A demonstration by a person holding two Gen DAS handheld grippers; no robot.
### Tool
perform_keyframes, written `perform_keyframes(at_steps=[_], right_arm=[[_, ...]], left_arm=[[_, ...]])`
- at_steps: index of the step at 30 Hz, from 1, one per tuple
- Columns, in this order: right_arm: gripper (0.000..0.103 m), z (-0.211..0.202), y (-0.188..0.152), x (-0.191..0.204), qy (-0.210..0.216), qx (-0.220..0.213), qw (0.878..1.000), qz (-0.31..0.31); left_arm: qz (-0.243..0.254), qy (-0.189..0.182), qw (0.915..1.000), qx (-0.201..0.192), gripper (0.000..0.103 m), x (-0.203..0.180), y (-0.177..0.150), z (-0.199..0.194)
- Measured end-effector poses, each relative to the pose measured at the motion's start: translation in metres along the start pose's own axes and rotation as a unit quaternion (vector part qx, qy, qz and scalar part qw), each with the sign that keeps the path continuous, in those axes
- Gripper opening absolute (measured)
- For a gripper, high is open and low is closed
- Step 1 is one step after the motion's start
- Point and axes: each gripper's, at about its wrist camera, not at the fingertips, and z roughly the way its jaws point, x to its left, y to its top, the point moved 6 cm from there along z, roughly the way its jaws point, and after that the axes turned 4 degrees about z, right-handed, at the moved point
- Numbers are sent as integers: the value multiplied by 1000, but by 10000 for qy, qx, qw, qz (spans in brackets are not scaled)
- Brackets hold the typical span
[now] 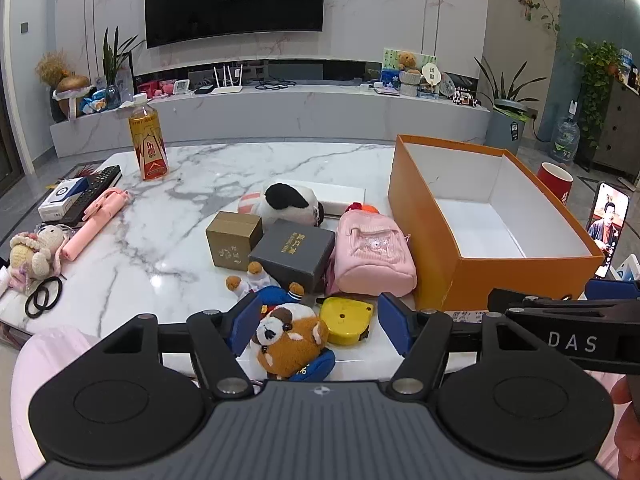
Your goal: Organize objects
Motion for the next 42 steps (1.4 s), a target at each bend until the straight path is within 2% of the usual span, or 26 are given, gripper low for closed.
perform_keyframes(at_steps=[42], right_arm=[[102, 0, 2, 6, 33, 56, 9999, -132]], left_arm=[[-83, 28, 9999, 132, 75, 6, -3, 3]])
